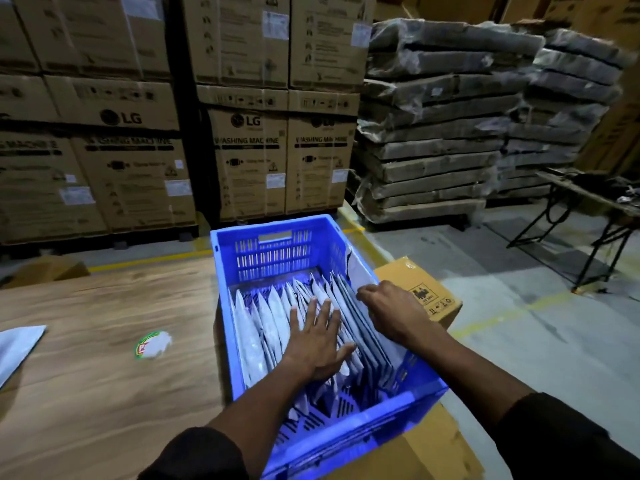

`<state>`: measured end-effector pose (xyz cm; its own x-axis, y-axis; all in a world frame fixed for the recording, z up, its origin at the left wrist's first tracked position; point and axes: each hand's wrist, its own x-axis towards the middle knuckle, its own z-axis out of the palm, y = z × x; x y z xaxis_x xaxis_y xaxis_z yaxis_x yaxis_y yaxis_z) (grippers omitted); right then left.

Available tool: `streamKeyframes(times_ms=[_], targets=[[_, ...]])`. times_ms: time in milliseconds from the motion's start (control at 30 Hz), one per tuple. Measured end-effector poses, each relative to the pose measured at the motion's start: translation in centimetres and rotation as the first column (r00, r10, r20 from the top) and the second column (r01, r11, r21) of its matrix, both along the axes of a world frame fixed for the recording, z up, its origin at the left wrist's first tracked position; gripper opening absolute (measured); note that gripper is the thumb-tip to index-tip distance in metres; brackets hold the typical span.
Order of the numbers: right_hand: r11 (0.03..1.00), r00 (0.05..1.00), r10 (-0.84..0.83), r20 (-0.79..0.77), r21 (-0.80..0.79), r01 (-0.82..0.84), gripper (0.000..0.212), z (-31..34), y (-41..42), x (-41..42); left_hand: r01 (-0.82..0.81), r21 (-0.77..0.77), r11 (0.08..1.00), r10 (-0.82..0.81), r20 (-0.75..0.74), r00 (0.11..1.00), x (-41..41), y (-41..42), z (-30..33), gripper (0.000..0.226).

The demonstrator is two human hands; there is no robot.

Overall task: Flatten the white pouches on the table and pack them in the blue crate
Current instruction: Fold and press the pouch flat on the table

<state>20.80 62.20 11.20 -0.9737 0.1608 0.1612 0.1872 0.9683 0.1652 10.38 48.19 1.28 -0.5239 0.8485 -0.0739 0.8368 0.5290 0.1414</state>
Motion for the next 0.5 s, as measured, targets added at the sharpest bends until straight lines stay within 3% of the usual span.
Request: streamKeyframes(times_ms=[367, 500], targets=[[1.000, 0.997, -0.027, 0.066, 0.009, 0.026, 0.031, 1.3, 1.3, -1.0, 0.159, 0.051, 0.986, -0.158, -0.025, 0.987, 0.1, 5.7, -1.3, 0.092], [1.000, 0.995, -0.010, 0.095, 0.029, 0.007, 0.028, 0.8, 1.4, -1.2, 0.143, 0.048, 0.989, -0.137, -0.103, 0.985, -0.7, 6.0, -0.9, 0.071]])
